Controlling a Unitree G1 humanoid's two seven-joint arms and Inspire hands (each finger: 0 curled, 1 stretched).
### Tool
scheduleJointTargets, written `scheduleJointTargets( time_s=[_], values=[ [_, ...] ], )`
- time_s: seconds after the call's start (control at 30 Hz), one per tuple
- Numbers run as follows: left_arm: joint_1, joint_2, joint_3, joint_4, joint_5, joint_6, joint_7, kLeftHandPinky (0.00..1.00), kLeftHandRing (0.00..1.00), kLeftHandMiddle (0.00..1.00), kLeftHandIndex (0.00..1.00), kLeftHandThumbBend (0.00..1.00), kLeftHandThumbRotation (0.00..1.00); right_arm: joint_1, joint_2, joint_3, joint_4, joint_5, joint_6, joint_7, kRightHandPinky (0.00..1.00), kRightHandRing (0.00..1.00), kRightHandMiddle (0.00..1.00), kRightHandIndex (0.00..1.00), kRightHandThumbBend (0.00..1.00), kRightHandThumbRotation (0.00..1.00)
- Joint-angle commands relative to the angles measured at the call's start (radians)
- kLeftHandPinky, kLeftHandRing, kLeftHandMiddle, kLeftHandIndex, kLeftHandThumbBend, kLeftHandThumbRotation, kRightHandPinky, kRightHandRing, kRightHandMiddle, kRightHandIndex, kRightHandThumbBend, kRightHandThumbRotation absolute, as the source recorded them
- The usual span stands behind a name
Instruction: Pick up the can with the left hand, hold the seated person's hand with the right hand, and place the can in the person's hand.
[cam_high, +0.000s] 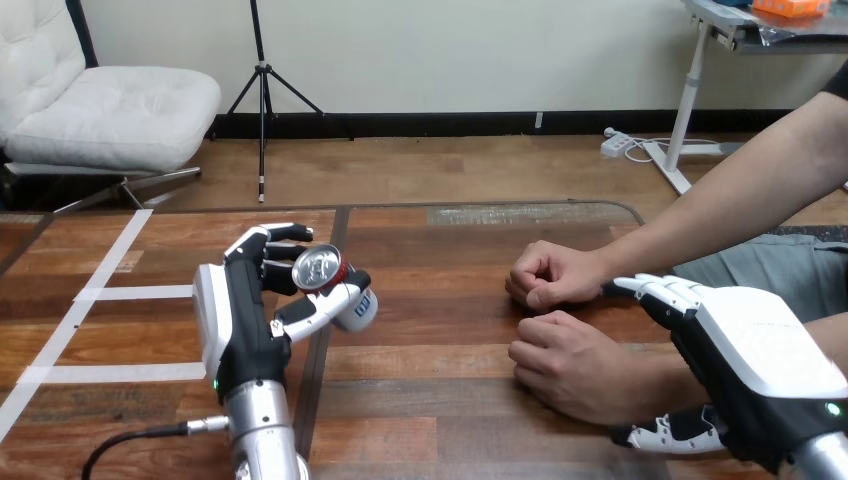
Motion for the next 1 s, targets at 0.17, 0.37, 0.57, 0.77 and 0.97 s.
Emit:
scheduleJointTargets(
  time_s=[0.17, 0.37, 0.57, 0.77, 0.97],
  values=[
    [0.004, -0.008, 0.004, -0.107, 0.007, -0.066, -0.021, 0.48, 0.44, 0.46, 0.55, 0.74, 0.00, -0.078, -0.056, -0.004, -0.064, -0.046, 0.060, 0.079, 0.82, 0.84, 0.84, 0.81, 0.93, 0.00],
    [0.022, -0.012, 0.006, -0.122, 0.007, -0.080, -0.036, 0.49, 0.44, 0.46, 0.55, 0.74, 0.00, -0.090, -0.065, 0.003, -0.070, -0.067, 0.089, 0.120, 0.80, 0.83, 0.83, 0.80, 0.95, 0.00],
    [0.034, -0.012, 0.009, -0.132, 0.008, -0.094, -0.045, 0.48, 0.44, 0.47, 0.55, 0.74, 0.00, -0.104, -0.073, 0.011, -0.082, -0.090, 0.118, 0.171, 0.79, 0.83, 0.83, 0.79, 0.96, 0.00],
    [0.044, -0.013, 0.011, -0.141, 0.009, -0.105, -0.051, 0.48, 0.44, 0.47, 0.55, 0.74, 0.00, -0.119, -0.079, 0.016, -0.083, -0.110, 0.135, 0.205, 0.79, 0.82, 0.83, 0.79, 0.96, 0.00],
    [0.053, -0.017, 0.015, -0.153, 0.010, -0.111, -0.053, 0.48, 0.44, 0.47, 0.55, 0.74, 0.00, -0.138, -0.093, 0.026, -0.065, -0.135, 0.142, 0.226, 0.78, 0.82, 0.82, 0.78, 0.95, 0.00]
  ],
)
